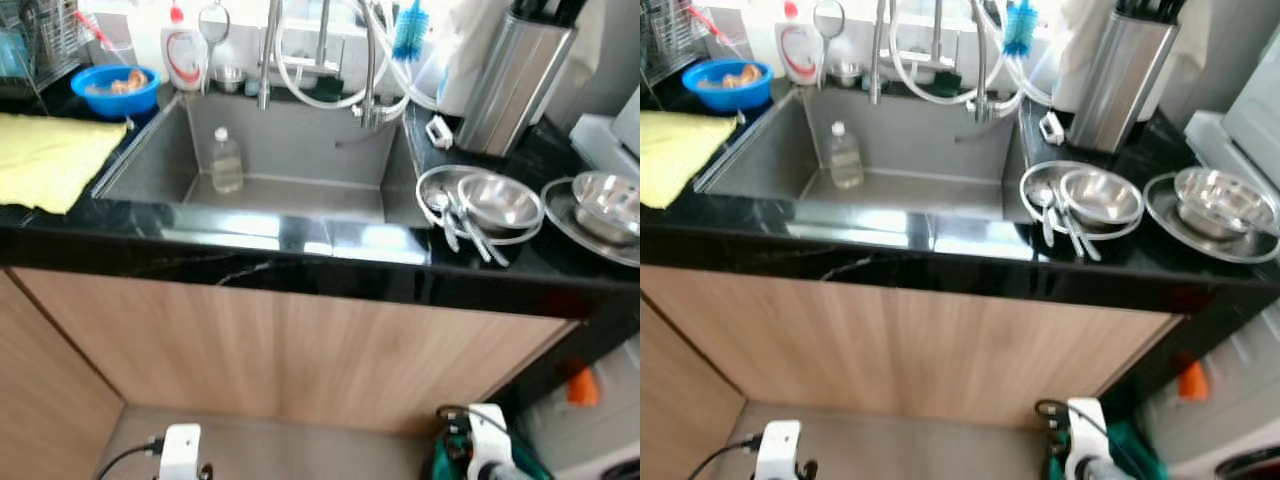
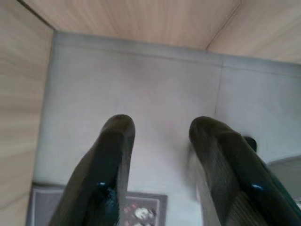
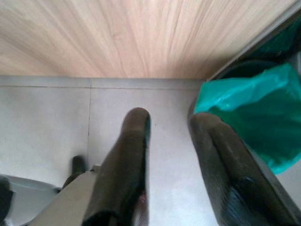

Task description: Kitchen organization

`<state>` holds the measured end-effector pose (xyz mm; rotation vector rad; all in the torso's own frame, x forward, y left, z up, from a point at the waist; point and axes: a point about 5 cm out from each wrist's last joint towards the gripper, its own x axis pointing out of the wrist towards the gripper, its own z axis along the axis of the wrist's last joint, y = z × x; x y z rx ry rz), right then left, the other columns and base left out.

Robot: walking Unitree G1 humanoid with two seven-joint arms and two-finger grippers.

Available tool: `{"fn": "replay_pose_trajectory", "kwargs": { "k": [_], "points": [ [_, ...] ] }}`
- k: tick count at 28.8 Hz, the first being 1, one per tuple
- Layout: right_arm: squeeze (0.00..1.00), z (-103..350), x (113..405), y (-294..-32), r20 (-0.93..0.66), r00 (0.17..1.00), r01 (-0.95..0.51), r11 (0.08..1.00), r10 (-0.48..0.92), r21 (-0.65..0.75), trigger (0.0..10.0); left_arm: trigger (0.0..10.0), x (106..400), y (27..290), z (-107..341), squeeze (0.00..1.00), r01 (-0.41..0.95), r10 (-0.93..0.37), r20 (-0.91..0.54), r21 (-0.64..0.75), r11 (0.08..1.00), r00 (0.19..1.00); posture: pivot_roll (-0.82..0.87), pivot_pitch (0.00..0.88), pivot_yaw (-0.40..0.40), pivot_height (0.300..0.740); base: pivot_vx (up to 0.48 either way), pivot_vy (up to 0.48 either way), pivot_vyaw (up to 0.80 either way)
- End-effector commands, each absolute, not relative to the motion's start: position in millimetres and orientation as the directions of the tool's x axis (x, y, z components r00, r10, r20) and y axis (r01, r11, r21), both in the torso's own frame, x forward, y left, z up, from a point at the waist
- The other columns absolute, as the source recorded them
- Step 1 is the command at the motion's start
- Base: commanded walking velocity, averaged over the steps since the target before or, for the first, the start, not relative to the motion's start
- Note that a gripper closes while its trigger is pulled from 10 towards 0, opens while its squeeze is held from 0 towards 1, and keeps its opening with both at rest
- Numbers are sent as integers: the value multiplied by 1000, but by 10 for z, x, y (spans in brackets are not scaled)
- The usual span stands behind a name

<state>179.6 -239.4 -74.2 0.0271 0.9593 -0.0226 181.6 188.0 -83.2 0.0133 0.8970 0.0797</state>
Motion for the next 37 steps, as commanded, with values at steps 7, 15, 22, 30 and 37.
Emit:
{"fn": "replay_pose_trajectory", "kwargs": {
  "k": [7,15,22,30,37],
  "points": [
    [0,-750,1807,-2343,-817,576,30,999,6,29,10000,10000,1771,1949,-846,0,-81,98,-788,61,995,607,-30,0,-40,706,0,335,0],
    [0,-752,1803,-2341,-818,576,29,999,7,29,10000,10000,1783,1957,-835,0,-65,104,-778,81,995,619,-29,0,-39,706,0,78,0],
    [0,-757,1794,-2339,-819,574,33,999,6,30,10000,10000,1780,1953,-834,0,-67,91,-774,63,996,627,-28,0,-37,706,0,0,0],
    [0,-762,1783,-2340,-820,572,32,999,7,30,10000,10000,1776,1949,-837,0,-30,78,-778,76,997,624,-29,0,-36,706,97,0,0],
    [0,-762,1783,-2340,-820,572,32,999,7,30,10000,10000,1776,1949,-837,0,-30,78,-778,76,997,624,-29,0,-36,706,259,0,0]
  ]
}}
